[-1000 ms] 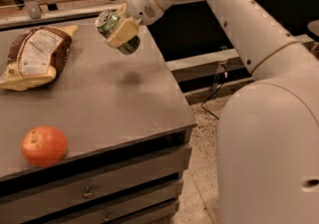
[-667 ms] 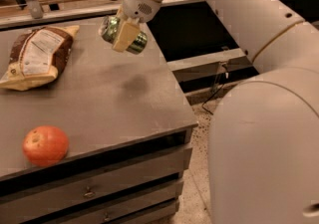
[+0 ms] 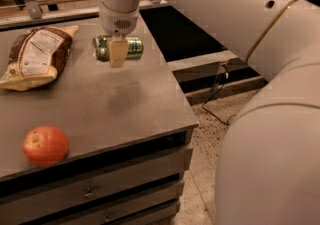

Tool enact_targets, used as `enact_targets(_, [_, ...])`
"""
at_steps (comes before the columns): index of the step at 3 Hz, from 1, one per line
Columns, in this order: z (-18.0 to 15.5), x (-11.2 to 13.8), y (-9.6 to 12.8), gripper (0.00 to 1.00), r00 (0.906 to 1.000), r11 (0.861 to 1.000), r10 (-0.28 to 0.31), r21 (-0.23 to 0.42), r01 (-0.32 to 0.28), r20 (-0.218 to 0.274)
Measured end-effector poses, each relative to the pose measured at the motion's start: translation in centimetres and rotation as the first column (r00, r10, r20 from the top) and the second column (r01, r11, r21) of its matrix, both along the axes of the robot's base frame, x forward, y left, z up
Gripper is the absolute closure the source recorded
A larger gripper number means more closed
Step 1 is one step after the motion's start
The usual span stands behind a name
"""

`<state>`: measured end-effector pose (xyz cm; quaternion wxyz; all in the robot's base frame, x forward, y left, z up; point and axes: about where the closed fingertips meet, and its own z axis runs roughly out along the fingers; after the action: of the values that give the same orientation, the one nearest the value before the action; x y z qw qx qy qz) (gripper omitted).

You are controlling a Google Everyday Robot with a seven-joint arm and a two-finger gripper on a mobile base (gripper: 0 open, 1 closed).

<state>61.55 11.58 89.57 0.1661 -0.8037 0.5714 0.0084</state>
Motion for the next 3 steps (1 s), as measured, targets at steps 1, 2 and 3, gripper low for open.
enact_targets(1, [-1.3, -1.7, 1.6, 0.59, 0.9988, 0.996, 0.043, -0.078, -0.041, 0.024])
enact_targets(2, [-2.5, -3.0, 3.6, 0.35, 0.9942, 0.99, 0.106, -0.096, -0.107, -0.018])
enact_targets(3, [-3.3, -3.8, 5.3, 0.12, 0.986, 0.983, 0.152, -0.09, -0.157, -0.069])
